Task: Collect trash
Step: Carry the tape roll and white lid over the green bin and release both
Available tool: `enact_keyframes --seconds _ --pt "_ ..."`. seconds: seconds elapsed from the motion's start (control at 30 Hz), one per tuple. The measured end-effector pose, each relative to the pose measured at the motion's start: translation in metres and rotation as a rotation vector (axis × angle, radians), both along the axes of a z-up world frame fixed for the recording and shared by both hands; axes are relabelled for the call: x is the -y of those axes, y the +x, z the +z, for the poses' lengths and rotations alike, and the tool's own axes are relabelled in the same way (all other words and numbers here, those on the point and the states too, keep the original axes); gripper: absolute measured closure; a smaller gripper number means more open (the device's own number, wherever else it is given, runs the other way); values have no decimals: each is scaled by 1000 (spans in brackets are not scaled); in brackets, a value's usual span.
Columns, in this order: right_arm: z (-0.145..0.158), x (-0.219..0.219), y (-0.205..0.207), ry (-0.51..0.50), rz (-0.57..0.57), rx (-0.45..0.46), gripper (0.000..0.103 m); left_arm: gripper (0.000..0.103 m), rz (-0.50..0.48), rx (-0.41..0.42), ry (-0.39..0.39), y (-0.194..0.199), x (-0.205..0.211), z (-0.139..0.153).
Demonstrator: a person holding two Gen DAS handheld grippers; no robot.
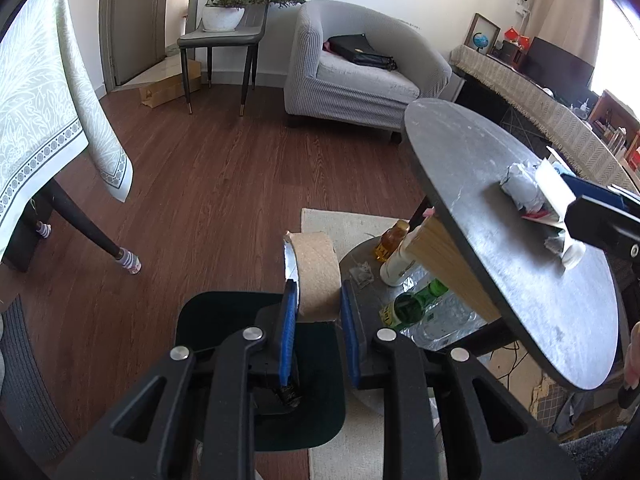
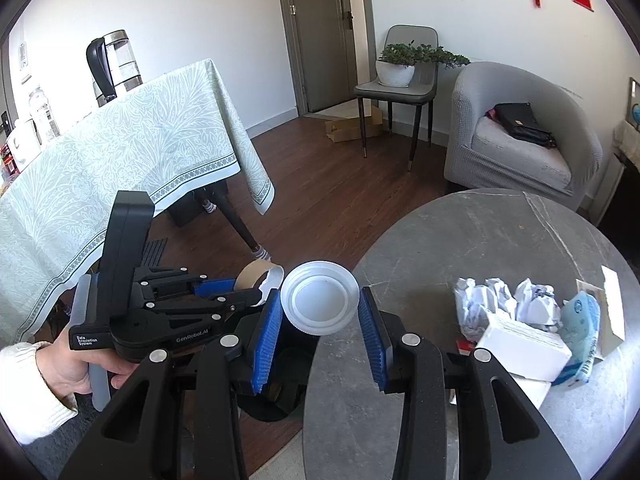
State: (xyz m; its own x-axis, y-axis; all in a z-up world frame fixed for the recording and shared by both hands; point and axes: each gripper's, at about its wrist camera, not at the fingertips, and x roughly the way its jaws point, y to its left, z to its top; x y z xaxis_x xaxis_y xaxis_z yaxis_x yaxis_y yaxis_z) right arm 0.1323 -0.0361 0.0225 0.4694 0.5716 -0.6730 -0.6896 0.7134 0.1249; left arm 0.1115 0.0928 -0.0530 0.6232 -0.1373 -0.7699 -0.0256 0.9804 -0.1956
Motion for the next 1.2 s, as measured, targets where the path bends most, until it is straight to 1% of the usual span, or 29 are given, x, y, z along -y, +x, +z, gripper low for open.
enact_keyframes --seconds 0.2,0.3,0.43,0.73,0.93,1.1,1.2 --pt "-11 -25 6 -17 27 -38 63 80 9 -93 -14 -3 -22 -21" --pt "-18 -36 8 -33 38 -57 64 80 7 -136 -8 -4 -30 -32" --pt "-25 -51 11 -47 46 -76 64 80 7 -208 33 -7 -33 -46" --pt "-44 -81 15 -75 64 -137 64 80 -46 -332 50 -13 -32 -78" --pt "-69 -99 22 -122 59 -188 63 80 -64 -360 53 -19 -32 -92" --pt "-79 -111 25 -142 60 -202 64 79 -48 -376 50 -20 -42 -97" --pt "-86 -122 25 -152 71 -213 64 73 -41 -373 54 -21 -48 -96"
